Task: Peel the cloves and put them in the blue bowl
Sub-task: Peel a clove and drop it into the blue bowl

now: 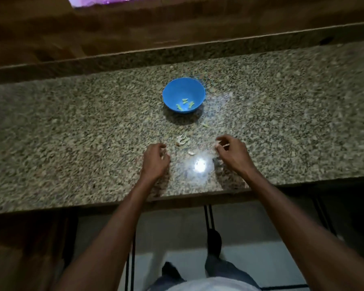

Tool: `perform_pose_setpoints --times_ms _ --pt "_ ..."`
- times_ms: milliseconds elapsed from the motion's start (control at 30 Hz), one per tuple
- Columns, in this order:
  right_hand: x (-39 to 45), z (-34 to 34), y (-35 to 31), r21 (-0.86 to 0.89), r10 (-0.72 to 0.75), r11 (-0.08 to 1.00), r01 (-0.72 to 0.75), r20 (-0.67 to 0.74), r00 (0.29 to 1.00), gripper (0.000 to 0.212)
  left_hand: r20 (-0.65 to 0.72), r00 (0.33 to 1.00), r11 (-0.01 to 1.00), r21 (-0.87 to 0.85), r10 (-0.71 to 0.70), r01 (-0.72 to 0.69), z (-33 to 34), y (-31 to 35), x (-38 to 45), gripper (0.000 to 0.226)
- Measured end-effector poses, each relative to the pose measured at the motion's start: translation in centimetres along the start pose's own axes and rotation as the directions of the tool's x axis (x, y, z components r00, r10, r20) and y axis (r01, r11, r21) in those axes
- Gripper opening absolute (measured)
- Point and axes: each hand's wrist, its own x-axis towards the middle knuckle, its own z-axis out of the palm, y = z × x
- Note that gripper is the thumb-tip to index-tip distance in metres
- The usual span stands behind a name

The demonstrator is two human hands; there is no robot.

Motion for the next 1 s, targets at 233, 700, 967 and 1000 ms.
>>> perform_pose_setpoints --times_ms 233,700,967,1000 --pt "8.9 1.9 -0.7 -0.172 -0.107 0.979 0.108 0.012 0.994 0.031 0.035 0.999 0.973 0.228 0.028 -0.035 0.3 0.4 2.0 0.028" --pt "9.3 0.2 -3.9 0.157 -0.006 0.987 0.029 -0.144 0.990 0.004 -0.047 0.992 0.993 -0.022 0.117 -0.118 0.0 0.5 7.7 0.013" --pt "17.2 0.0 -9.9 -0.002 -0.219 0.976 0.220 -0.095 0.971 0.018 -0.099 0.983 0.974 -0.154 0.151 -0.166 1.0 3.0 7.8 0.009" --pt "17.5 0.1 -10.0 -0.014 -0.228 0.974 0.228 -0.092 0.969 0.019 -0.113 0.979 0.970 -0.160 0.168 -0.185 1.0 3.2 7.5 0.006"
